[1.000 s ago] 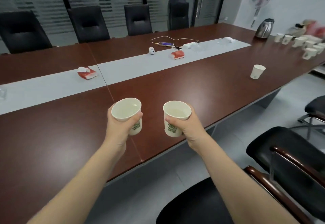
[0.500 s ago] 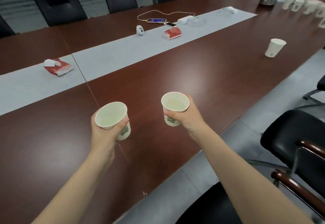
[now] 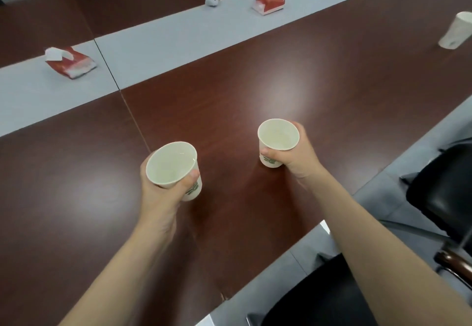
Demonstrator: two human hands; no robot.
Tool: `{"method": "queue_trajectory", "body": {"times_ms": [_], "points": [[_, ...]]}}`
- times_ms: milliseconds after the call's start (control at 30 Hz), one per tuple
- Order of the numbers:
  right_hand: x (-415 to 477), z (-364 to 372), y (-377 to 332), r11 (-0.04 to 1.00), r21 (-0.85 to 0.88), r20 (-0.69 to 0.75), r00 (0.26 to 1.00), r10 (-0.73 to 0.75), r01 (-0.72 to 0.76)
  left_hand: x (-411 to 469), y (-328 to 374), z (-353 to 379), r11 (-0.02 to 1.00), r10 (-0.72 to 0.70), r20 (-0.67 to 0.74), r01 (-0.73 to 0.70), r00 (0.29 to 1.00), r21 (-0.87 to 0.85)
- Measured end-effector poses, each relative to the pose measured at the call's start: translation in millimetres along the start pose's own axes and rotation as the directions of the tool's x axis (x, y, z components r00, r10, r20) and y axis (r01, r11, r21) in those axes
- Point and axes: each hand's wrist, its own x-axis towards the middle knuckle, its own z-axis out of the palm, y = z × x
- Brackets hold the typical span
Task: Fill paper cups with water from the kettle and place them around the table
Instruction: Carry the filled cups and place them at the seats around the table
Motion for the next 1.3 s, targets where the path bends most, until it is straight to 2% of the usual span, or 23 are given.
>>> {"method": "queue_trajectory", "body": {"times_ms": [167, 567, 933, 1133, 1300], "points": [[4.1, -4.9, 9.9, 1.000, 0.007, 0.066, 0.998, 0.024, -0.024, 5.8, -6.5, -3.0, 1.000, -0.011, 0.021, 0.011, 1.000, -0.006], [-3.2, -4.4, 4.5, 0.994, 0.086, 0.085, 0.995, 0.053, -0.061, 4.3, -14.3, -14.0, 1.000, 0.000, -0.006, 0.001, 1.000, 0.017], [-6.6, -18.7, -8.2, 0.997, 0.006, 0.211, 0.975, 0.071, -0.074, -9.6, -12.0, -32.0, 1.000, 0.010, 0.003, -0.010, 1.000, 0.014], [-32.9, -32.3, -19.5, 0.960, -0.146, 0.211, 0.941, 0.266, -0.238, -33.7, 9.5, -44.6, 0.999, 0.040, -0.001, -0.040, 0.999, -0.008], [-73.4, -54.0, -39.6, 0.804, -0.490, 0.071, 0.904, 0.423, -0.337, -69.7, 31.6, -61.6, 0.998, 0.066, -0.023, -0.067, 0.998, -0.013]]}}
